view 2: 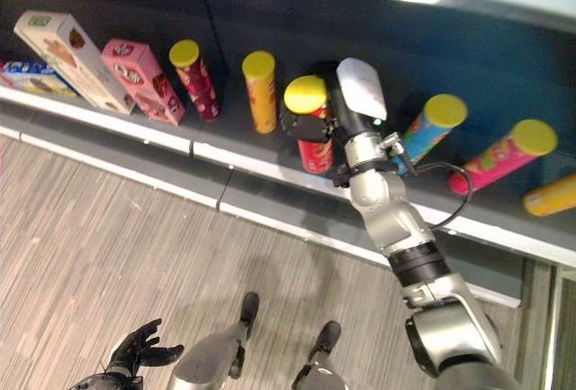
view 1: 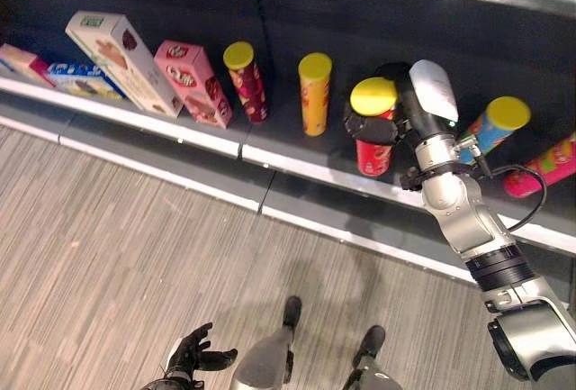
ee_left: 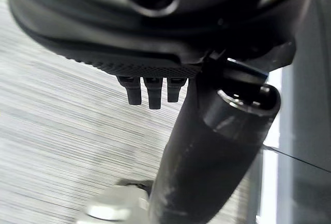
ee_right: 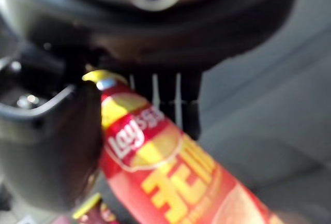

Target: Put the goods on the table back onto the shelves and tidy them up.

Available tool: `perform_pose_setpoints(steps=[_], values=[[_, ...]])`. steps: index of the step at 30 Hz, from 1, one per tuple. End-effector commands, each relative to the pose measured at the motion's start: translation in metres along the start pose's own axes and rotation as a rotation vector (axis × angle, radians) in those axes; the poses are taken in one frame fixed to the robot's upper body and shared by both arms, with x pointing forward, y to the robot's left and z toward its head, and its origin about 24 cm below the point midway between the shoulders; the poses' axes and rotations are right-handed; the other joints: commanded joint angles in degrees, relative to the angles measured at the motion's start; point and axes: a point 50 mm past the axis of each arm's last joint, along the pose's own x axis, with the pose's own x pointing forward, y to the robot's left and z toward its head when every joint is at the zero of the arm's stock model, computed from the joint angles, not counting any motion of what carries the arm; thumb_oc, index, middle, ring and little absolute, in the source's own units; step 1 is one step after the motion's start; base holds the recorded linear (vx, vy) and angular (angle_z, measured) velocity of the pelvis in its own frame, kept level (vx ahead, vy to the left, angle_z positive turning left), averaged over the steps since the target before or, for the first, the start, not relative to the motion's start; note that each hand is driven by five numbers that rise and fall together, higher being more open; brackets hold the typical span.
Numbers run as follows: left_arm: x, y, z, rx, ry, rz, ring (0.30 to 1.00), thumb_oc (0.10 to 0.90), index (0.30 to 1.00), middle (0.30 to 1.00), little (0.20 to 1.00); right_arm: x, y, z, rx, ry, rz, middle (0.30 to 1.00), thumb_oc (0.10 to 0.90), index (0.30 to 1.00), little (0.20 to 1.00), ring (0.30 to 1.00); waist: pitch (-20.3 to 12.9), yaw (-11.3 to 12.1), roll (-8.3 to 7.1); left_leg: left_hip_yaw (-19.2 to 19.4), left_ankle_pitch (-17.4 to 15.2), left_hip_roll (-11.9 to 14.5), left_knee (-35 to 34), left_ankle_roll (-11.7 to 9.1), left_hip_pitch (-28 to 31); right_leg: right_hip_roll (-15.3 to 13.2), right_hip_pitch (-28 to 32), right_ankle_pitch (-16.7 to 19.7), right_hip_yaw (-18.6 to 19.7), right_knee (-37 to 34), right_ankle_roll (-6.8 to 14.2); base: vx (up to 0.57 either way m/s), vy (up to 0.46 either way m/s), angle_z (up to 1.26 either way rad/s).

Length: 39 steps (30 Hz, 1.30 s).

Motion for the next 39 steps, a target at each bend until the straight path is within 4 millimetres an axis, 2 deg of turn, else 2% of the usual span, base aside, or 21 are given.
perform_pose_setpoints(steps=[1,9,15,19,23,24,30,39], values=[[-0.001,0.026,0.007,0.066,-0.042,0.075,0.9,0.8,0.9,0.9,0.9,0.035,-0.058,0.047,0.012,-0.194,-0.345,0.3,0.4,0.3,0.3,0.3,-3.69,2.0,-1.16,-2.91,-2.25,-1.15,1.08,-0.73,-2.39,-8.08,-1.08,-1.79,-1.0,8.72,6.0,-0.04,-0.012,0.34],[0.005,0.019,0.026,0.082,-0.109,0.053,0.9,0.8,0.9,0.9,0.9,0.046,-0.075,0.035,-0.021,-0.124,-0.469,0.3,0.4,0.3,0.3,0.3,-1.83,3.56,0.31,-6.0,-2.0,-1.51,2.27,-0.78,-5.03,-9.14,-2.19,-2.79,-3.85,10.51,6.2,-0.01,-0.022,0.17],[0.005,0.016,0.03,0.1,-0.126,0.042,0.9,0.8,0.9,0.9,0.9,0.048,-0.095,0.027,-0.05,-0.095,-0.565,0.3,0.4,0.3,0.3,0.3,-1.7,3.84,1.08,-7.07,-1.72,-1.95,2.38,-0.9,-6.07,-9.6,-2.33,-2.61,-4.77,10.36,6.47,0.02,0.001,0.1],[0.006,0.011,0.032,0.108,-0.133,0.029,0.9,0.8,0.9,0.9,0.9,0.047,-0.103,0.013,-0.04,-0.029,-0.629,0.3,0.4,0.3,0.3,0.3,-1.66,3.79,1.44,-7.36,-1.77,-2.27,2.36,-0.82,-6.41,-9.82,-2.41,-2.58,-5.09,10.15,6.57,0.01,0.002,0.01],[0.007,0.009,0.034,0.111,-0.139,0.025,0.9,0.8,0.9,0.9,0.9,0.046,-0.103,0.008,-0.032,-0.003,-0.646,0.3,0.4,0.3,0.3,0.3,-1.71,3.75,1.65,-7.51,-1.76,-2.4,2.34,-0.82,-6.56,-9.94,-2.39,-2.55,-5.23,10.06,6.62,0.0,0.0,0.0],[0.007,0.006,0.035,0.12,-0.148,0.019,0.9,0.8,0.9,0.9,0.9,0.045,-0.103,-0.004,-0.044,0.05,-0.651,0.3,0.4,0.3,0.3,0.3,-1.5,3.7,2.1,-7.79,-1.74,-2.63,2.51,-0.84,-6.88,-10.21,-2.7,-2.56,-5.25,10.17,6.67,0.0,0.0,0.0],[0.008,0.002,0.037,0.109,-0.157,0.013,0.9,0.8,0.9,0.9,0.9,0.041,-0.106,-0.022,-0.048,0.131,-0.674,0.3,0.4,0.3,0.3,0.3,-1.31,3.62,3.38,-8.28,-1.63,-3.21,2.44,-0.73,-7.39,-10.83,-3.16,-2.44,-5.57,10.24,6.93,0.0,0.0,0.0],[0.01,-0.005,0.035,0.118,-0.144,0.011,0.9,0.8,0.9,0.9,0.9,0.04,-0.105,-0.025,-0.079,0.143,-0.684,0.3,0.4,0.3,0.3,0.3,-1.43,2.94,3.47,-8.69,-1.61,-3.73,2.29,-0.68,-7.18,-11.25,-2.77,-2.3,-5.82,10.19,7.1,0.0,0.0,0.0]])
